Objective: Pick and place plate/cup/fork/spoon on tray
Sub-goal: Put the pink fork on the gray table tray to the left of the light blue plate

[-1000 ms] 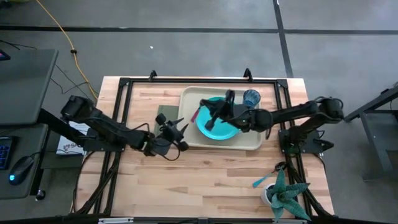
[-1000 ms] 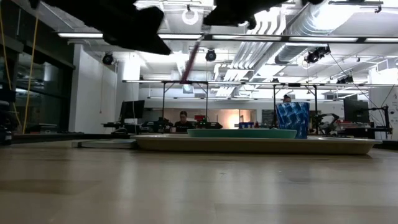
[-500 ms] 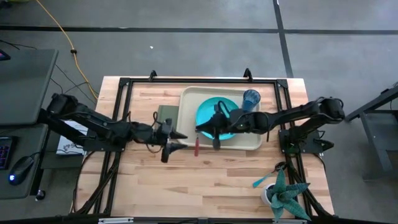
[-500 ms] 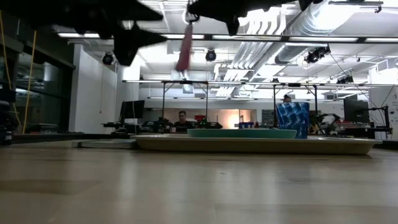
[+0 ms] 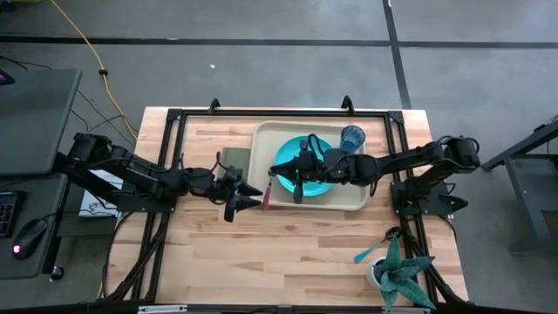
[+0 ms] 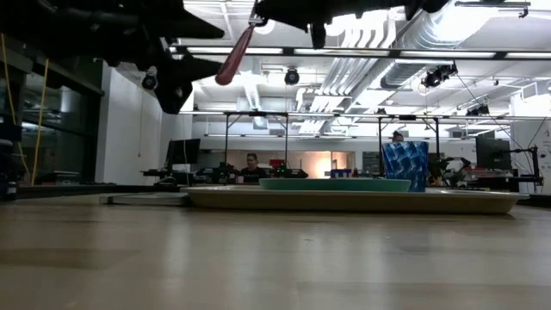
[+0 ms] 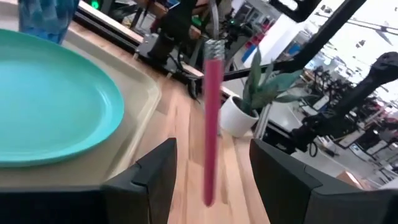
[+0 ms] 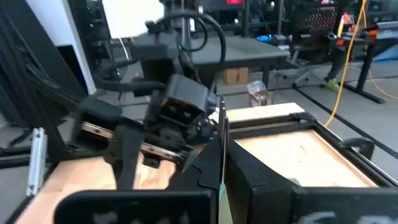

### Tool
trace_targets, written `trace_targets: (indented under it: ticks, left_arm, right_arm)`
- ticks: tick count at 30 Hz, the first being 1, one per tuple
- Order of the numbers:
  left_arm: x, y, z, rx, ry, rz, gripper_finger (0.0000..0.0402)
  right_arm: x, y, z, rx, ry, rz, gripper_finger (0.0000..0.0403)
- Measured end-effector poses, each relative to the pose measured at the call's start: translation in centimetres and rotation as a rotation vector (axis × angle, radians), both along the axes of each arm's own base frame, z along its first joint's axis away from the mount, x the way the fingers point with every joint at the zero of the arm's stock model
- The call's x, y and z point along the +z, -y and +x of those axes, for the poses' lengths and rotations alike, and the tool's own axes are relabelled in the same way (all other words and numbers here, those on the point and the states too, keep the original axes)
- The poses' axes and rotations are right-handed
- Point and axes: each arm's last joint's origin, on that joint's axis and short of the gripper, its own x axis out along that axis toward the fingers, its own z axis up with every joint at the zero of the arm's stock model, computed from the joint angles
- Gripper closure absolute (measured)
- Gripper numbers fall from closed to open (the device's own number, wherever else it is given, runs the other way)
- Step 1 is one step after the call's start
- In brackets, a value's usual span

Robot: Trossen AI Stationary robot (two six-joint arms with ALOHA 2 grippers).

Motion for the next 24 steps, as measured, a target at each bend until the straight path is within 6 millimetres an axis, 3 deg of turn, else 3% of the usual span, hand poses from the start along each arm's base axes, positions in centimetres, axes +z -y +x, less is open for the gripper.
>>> trace_targets:
  ticks: [8,14,19,24]
  left_arm:
    - [-1.1,0.0,2.3,-0.067,-0.062,-0.035,0.0218]
    - [-1.3,-0.1,2.8,-0.082,-0.074,-0.038,0.0228]
    - [-1.1,-0.1,2.7,-0.083,-0.067,-0.039,0.0280]
    - [-1.1,-0.1,2.7,-0.081,-0.068,-0.037,0.0362]
  right_arm:
    - [-1.3,0.6,0.9,0.031,-0.023,0.010,0.0403]
    - [-1.4,0.5,0.9,0.062,-0.026,0.013,0.0403]
    - [-1.6,0.5,0.8,0.066,-0.056,0.013,0.0403]
    - [-1.6,0.5,0.8,0.066,-0.055,0.013,0.0403]
